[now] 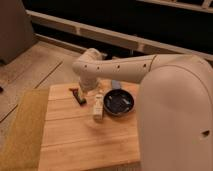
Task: Place the eraser on the white sponge
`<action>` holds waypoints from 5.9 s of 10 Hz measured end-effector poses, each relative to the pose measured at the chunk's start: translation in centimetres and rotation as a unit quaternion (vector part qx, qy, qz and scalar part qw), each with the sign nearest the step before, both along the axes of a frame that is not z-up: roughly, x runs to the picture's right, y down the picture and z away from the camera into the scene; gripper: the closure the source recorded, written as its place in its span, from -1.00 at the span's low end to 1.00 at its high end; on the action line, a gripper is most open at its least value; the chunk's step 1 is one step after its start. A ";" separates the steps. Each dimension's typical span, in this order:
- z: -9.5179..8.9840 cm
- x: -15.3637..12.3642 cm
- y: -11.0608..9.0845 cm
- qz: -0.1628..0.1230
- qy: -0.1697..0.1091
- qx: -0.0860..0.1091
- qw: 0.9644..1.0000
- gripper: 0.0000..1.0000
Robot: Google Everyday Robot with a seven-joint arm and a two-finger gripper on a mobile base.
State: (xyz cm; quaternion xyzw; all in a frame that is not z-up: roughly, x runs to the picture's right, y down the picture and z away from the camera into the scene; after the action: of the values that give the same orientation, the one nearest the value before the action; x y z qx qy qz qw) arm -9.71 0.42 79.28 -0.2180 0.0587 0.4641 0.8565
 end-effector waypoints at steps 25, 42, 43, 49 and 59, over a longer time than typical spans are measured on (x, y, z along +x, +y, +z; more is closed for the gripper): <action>16.6 -6.9 4.0 -0.027 -0.037 -0.133 0.990 -0.30; 11.9 -6.0 -4.4 -0.005 -0.064 -0.059 0.996 0.87; 9.9 -5.9 -5.5 -0.015 -0.053 -0.038 0.998 0.87; 8.6 10.0 -6.7 0.044 0.151 -0.047 0.986 0.87; 10.7 20.9 -7.6 0.133 0.099 0.015 0.986 0.87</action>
State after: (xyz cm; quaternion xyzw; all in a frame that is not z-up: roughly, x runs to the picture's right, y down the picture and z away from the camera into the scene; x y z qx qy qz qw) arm 11.18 -7.14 90.00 -0.1642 0.1070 0.5942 0.7801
